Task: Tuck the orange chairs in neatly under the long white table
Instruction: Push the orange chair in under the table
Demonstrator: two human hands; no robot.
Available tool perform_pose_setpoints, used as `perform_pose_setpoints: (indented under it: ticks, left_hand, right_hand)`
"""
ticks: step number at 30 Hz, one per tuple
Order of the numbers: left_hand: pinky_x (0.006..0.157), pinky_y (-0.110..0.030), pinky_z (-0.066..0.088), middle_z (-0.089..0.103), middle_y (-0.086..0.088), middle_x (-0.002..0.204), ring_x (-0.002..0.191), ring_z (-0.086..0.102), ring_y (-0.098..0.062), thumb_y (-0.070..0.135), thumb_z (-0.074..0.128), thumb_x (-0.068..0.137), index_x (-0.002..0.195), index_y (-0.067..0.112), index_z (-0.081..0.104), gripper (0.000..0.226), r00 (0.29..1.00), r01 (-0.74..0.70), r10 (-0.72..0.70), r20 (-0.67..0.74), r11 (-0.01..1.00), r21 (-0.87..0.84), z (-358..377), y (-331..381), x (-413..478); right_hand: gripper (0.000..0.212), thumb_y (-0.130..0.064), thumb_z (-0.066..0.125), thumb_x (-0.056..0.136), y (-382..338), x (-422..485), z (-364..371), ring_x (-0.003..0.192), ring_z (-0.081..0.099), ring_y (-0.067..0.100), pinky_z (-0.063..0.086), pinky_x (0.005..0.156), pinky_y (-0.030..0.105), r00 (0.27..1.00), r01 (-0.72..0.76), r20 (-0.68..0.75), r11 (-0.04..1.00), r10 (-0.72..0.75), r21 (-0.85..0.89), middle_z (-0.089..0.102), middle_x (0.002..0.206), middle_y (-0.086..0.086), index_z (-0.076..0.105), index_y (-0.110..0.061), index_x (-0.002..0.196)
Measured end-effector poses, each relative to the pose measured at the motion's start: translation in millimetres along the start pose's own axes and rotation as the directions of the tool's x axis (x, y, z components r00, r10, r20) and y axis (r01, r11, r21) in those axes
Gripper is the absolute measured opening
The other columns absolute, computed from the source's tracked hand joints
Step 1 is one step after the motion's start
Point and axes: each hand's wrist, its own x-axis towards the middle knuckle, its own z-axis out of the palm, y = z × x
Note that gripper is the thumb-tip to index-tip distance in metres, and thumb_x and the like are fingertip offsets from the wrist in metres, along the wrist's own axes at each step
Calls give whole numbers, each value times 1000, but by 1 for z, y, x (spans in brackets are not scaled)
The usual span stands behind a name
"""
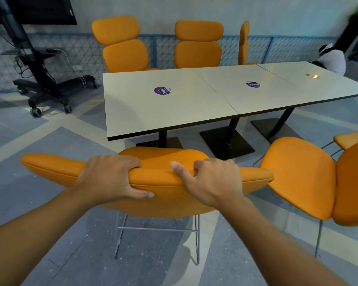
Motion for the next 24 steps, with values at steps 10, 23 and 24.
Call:
perform_pose_setpoints:
  ticks: [10, 23, 24]
  left_hand:
    - [68, -30, 47, 61, 20, 82, 78, 55, -4, 106, 26, 45, 92, 42, 58, 86, 1000, 30, -30, 7, 999, 15, 5, -61, 37]
    - [68, -30, 36, 55, 16, 76, 72, 49, -8, 105, 25, 46, 86, 38, 53, 83, 993, 107, -101, -67, 991, 84, 11, -46, 94]
    - [67, -30, 36, 54, 17, 75, 71, 49, -8, 105, 25, 46, 85, 38, 52, 82, 992, 110, -105, -64, 990, 86, 10, -44, 98]
  right_hand:
    - [82, -82, 16, 90, -43, 48, 18, 49, 51, 18, 51, 61, 38, 989, -147, -30, 989, 147, 12, 50, 49, -2, 54, -20, 53]
    - [76, -81, 17, 90, 4, 109, 29, 51, 52, 12, 50, 57, 31, 990, -140, -18, 990, 139, -29, 53, 54, -6, 57, -23, 60]
    - [75, -80, 18, 90, 8, 112, 29, 51, 51, 12, 48, 56, 30, 991, -134, -19, 990, 134, -32, 52, 54, -6, 57, -23, 60]
